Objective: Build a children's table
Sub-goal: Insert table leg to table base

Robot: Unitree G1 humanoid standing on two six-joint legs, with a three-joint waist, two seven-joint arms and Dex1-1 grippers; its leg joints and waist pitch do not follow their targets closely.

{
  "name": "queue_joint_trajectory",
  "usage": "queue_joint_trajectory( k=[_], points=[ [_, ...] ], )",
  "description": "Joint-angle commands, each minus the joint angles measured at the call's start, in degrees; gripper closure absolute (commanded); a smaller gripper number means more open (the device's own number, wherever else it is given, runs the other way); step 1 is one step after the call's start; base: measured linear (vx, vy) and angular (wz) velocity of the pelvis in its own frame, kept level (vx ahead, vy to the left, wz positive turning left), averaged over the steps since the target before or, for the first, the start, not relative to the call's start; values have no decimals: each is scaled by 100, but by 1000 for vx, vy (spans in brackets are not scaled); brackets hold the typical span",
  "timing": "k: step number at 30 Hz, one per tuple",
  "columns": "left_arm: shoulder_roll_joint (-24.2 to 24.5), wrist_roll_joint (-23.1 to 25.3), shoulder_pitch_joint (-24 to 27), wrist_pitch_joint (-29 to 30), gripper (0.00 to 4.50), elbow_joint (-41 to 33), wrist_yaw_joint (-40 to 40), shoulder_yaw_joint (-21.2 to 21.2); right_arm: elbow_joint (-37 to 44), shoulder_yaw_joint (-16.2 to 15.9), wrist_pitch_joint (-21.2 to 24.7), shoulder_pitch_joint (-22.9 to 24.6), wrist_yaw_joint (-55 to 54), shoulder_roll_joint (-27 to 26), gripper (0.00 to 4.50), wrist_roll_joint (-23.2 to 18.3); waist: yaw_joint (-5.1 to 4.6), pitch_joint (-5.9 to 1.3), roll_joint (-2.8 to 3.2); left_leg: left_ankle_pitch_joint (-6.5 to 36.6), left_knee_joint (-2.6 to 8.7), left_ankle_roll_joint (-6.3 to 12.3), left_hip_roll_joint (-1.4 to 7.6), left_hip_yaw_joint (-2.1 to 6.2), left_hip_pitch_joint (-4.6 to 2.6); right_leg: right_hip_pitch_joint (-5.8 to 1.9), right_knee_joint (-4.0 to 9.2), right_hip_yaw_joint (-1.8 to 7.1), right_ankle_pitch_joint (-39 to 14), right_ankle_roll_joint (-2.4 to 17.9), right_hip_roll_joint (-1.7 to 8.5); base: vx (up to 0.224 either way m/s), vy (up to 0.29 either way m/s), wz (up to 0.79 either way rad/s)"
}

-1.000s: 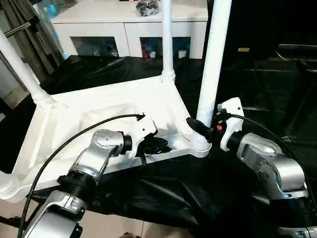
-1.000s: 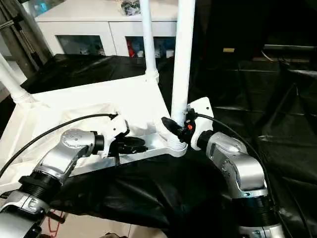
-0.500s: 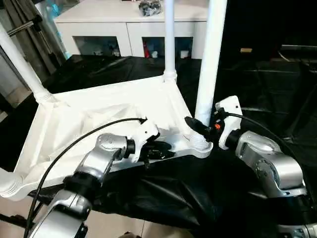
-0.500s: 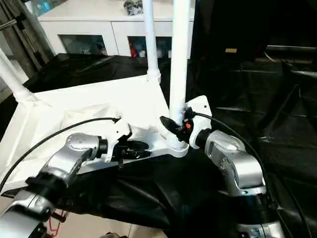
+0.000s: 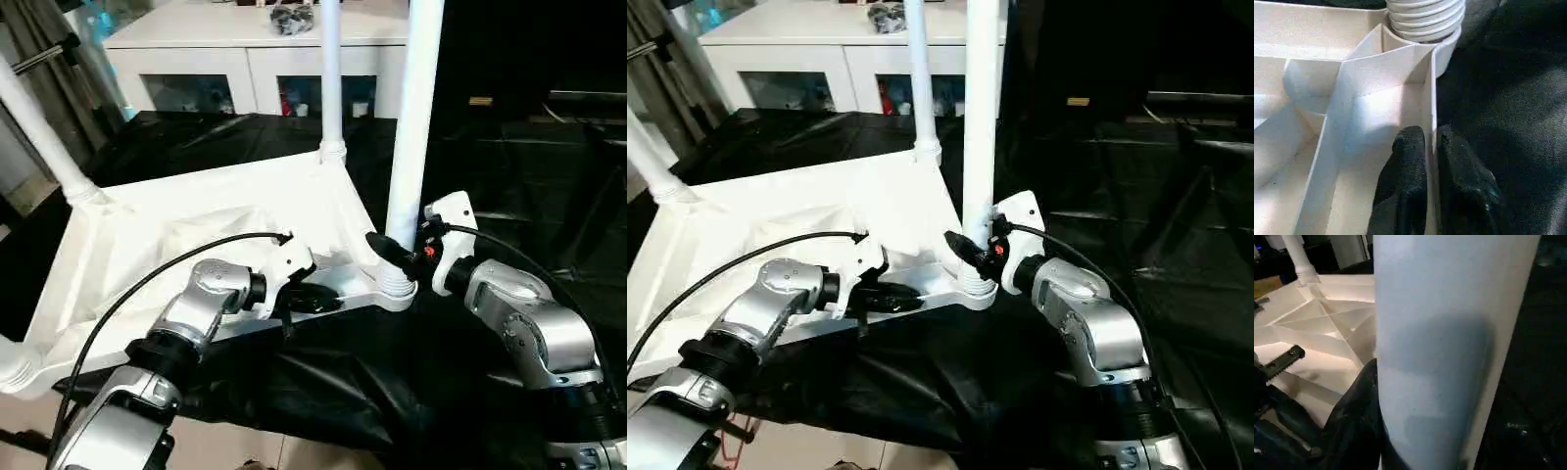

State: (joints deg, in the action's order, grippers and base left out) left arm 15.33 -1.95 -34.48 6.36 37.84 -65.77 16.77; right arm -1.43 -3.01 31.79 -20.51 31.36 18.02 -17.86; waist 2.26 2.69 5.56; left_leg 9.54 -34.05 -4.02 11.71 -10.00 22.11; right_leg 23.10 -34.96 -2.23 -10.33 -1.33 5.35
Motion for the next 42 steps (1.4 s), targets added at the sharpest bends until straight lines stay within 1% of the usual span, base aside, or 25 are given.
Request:
queue_joint_trajectory(
  k=[1,3,4,6,10,11,12,15,19,21,22,23,27,29,30,31,32,33,34,35,36,38,39,40,42],
  points=[
    [70,90,87,166,431,109,-24,131,-5,-90,20,-115,59,4,262,4,32,-401,-134,1217,388,118,19,-5,-58,-272,442,119,-1281,1202,175,0,0,0],
    [76,98,75,151,448,122,-67,142,-44,-82,4,-121,91,27,262,21,32,-404,-137,1170,382,148,19,-8,-58,-280,429,118,-1145,1248,170,0,0,0],
    [84,114,79,152,448,103,-96,164,-72,-85,18,-126,113,51,262,38,36,-404,-147,1154,377,171,19,-12,-59,-280,427,120,-1111,1274,171,0,0,0],
    [95,156,83,161,450,76,-84,187,-93,-102,41,-129,134,72,262,56,39,-394,-150,1209,378,175,21,-20,-67,-274,440,123,-1220,1276,173,0,0,0],
    [90,154,101,500,450,-113,-86,204,-181,-167,26,-143,174,62,262,102,37,-385,-153,1309,385,138,23,-19,-77,-266,456,121,-1453,1246,179,0,0,0],
    [83,134,103,555,450,-141,-90,190,-200,-183,35,-152,185,56,262,111,35,-378,-180,1307,388,130,23,-22,-74,-263,463,123,-1489,1226,173,0,0,0],
    [78,120,104,590,450,-158,-95,180,-212,-193,42,-159,193,52,262,116,38,-376,-167,1326,393,118,24,-17,-74,-264,464,123,-1550,1200,178,0,0,0],
    [38,80,115,471,450,-157,-23,113,-270,-241,30,-165,226,46,262,148,35,-384,-167,1325,397,105,24,-10,-71,-264,465,122,-1512,1177,174,0,0,0],
    [14,18,157,487,450,-208,94,43,-326,-228,-31,-139,251,49,262,160,29,-378,-160,1394,402,96,26,-13,-76,-256,468,120,-1493,1199,172,0,0,0],
    [-21,-46,182,541,450,-248,198,-52,-346,-157,-107,-80,268,42,262,123,22,-375,-163,1471,408,78,27,-11,-77,-256,474,119,-1584,1181,171,0,0,0],
    [-31,-67,198,547,450,-276,246,-91,-357,-91,-143,-31,275,28,262,75,23,-375,-153,1485,409,76,26,-10,-80,-254,478,119,-1606,1174,172,0,0,0],
    [-41,-107,227,600,450,-329,286,-141,-373,22,-190,45,278,-12,262,-14,22,-372,-163,1517,406,82,27,-14,-80,-248,488,124,-1654,1159,175,0,0,0],
    [-46,-158,326,635,450,-475,375,-206,-431,311,-384,308,322,-116,262,-255,20,-370,-158,1538,418,112,29,-5,-67,-248,497,118,-1727,1121,175,0,0,0],
    [-42,-175,373,664,450,-546,382,-206,-453,351,-507,450,371,-144,262,-300,19,-373,-147,1569,418,119,36,-5,-73,-240,509,118,-1743,1108,178,0,0,0],
    [-42,-181,394,678,450,-579,388,-204,-475,374,-579,529,397,-167,262,-325,18,-372,-156,1572,420,126,32,-6,-68,-240,506,116,-1737,1109,175,0,0,0],
    [-42,-184,409,689,450,-605,397,-201,-495,393,-633,586,416,-187,262,-341,21,-374,-152,1567,422,127,31,-3,-69,-240,503,113,-1737,1110,173,0,0,0],
    [-46,-182,431,704,450,-638,441,-206,-582,437,-768,701,435,-233,262,-347,23,-372,-144,1599,425,132,40,-2,-69,-235,508,118,-1745,1105,180,0,0,0],
    [-47,-181,433,705,450,-641,445,-207,-592,441,-781,712,437,-237,262,-347,19,-373,-144,1602,432,135,37,0,-66,-234,510,113,-1730,1106,176,0,0,0],
    [-64,-172,449,716,450,-669,509,-222,-732,532,-1003,852,447,-319,262,-350,16,-376,-147,1609,432,134,38,1,-66,-233,506,111,-1715,1114,174,0,0,0],
    [-65,-172,450,716,450,-669,514,-224,-743,540,-1019,863,446,-327,262,-352,13,-373,-148,1623,435,135,39,0,-63,-229,511,112,-1719,1112,177,0,0,0],
    [-76,-161,448,702,450,-666,559,-239,-821,601,-1162,943,427,-389,262,-362,10,-372,-139,1675,441,132,37,3,-68,-228,518,109,-1754,1103,176,0,0,0],
    [-88,-151,441,692,450,-657,597,-253,-892,680,-1298,1017,380,-465,262,-383,-1,-368,-146,1802,455,118,36,4,-76,-217,536,107,-1877,1067,172,0,0,0],
    [-99,-146,431,694,450,-657,622,-259,-943,741,-1379,1049,335,-509,262,-413,-6,-370,-138,1831,455,110,37,7,-78,-214,539,108,-1915,1060,177,0,0,0],
    [-105,-142,423,692,450,-654,636,-261,-968,779,-1415,1061,312,-534,262,-438,-14,-371,-147,1882,461,103,35,10,-75,-214,546,107,-1981,1043,180,0,0,0],
    [-123,-119,400,636,450,-606,682,-260,-1038,916,-1530,1085,275,-645,262,-569,-26,-366,-143,1975,472,103,37,18,-80,-207,559,104,-2092,1008,178,0,0,0]
  ],
)
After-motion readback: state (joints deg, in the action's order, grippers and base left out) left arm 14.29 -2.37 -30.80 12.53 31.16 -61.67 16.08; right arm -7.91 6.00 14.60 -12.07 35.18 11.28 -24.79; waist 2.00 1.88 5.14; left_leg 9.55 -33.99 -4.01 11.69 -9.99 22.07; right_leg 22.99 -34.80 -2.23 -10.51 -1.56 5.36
